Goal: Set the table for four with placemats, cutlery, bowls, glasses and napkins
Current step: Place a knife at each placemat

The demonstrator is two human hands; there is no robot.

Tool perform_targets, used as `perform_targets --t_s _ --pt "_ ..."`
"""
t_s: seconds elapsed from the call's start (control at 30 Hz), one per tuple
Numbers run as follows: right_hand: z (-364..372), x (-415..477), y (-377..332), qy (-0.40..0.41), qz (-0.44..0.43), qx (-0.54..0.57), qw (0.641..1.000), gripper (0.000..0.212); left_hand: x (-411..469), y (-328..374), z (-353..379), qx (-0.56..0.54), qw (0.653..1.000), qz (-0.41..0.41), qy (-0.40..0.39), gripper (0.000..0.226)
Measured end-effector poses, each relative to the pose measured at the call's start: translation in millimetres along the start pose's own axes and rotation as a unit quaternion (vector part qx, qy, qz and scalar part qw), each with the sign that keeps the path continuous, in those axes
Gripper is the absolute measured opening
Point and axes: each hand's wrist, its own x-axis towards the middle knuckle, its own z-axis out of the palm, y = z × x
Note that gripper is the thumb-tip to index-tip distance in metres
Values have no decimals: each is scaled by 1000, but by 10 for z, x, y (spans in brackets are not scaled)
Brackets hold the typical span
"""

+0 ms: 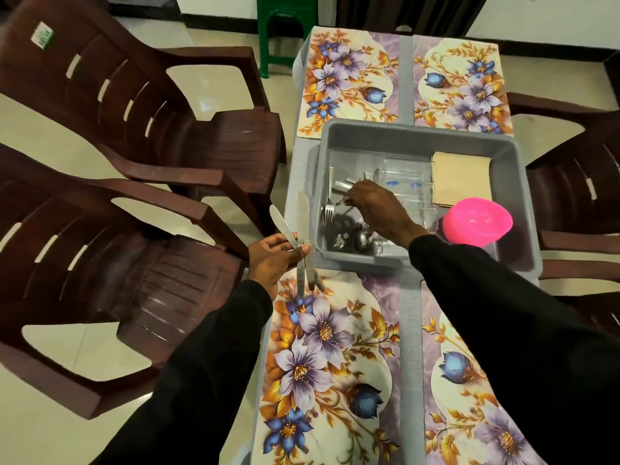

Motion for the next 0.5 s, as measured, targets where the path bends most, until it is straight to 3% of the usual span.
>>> perform_targets --t_s 0.1,0.3,0.5 --pt "-124 -85 -225 73 89 121 986 18 -26 -6 16 1 1000 1 -6 43" --pt "-316 -361 -699 173 222 279 918 17 -194 -26 67 12 999 6 -29 23" --pt "-272 -751 -1119 123 321 421 839 5 -400 -60 30 14 998 -4 -66 26"
